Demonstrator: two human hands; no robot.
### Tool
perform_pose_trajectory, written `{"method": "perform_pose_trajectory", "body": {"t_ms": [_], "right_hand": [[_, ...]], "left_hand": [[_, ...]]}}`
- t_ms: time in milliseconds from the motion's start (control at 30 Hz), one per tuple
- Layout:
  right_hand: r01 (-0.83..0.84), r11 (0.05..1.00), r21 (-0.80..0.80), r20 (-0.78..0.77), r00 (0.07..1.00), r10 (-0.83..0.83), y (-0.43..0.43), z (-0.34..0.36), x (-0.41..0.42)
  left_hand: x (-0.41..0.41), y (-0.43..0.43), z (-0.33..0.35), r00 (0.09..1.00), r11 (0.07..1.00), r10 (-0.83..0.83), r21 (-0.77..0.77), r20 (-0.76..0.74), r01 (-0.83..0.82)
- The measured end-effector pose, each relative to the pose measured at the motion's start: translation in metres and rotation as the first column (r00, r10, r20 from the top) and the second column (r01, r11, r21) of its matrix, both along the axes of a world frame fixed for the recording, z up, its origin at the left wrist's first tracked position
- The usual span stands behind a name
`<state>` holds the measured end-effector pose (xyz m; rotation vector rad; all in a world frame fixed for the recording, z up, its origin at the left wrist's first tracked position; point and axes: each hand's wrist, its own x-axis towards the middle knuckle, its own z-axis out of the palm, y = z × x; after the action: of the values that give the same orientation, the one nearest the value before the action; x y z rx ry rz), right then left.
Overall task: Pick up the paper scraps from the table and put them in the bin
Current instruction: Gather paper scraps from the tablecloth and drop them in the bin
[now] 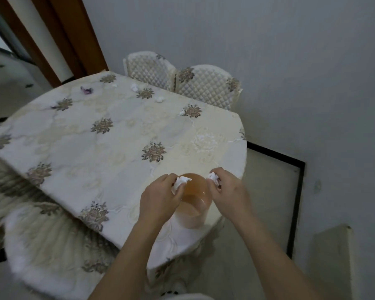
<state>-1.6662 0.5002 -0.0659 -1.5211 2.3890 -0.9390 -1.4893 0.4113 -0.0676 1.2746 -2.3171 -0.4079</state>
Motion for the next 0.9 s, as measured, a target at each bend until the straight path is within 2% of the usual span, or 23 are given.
{"method": "perform_pose_trajectory", "body": {"t_ms": [200,333,533,733,900], "right_hand": [[-0.071,0.996,0.057,-0.106,0.991,0.077,-0.019,-0.007,0.009],[-0.119,0.975,0.189,-0.183,0.971,0.154,-0.019,-0.023,0.012],[-0.087,0.990,0.111,-0.230,0.967,0.111,-0.012,-0.027,0.016],[-0.078,0.996,0.048,-0.289,0.953,0.088,-0.006,-0.013,0.014],[0.024,1.000,0.000,-0.344,0.939,-0.023,0.017,0.011,-0.011]], "left_hand": [[-0.008,-0.017,-0.017,0.989,0.989,-0.033,-0.136,0.146,0.053],[-0.004,-0.019,-0.026,0.955,0.992,-0.044,-0.098,0.293,0.076],[0.006,-0.018,-0.027,0.955,0.992,-0.058,-0.087,0.290,0.086],[0.001,-0.015,-0.011,0.959,0.979,-0.093,-0.153,0.267,0.138],[-0.030,-0.010,0.014,0.952,0.951,-0.173,-0.207,0.254,0.228]]}}
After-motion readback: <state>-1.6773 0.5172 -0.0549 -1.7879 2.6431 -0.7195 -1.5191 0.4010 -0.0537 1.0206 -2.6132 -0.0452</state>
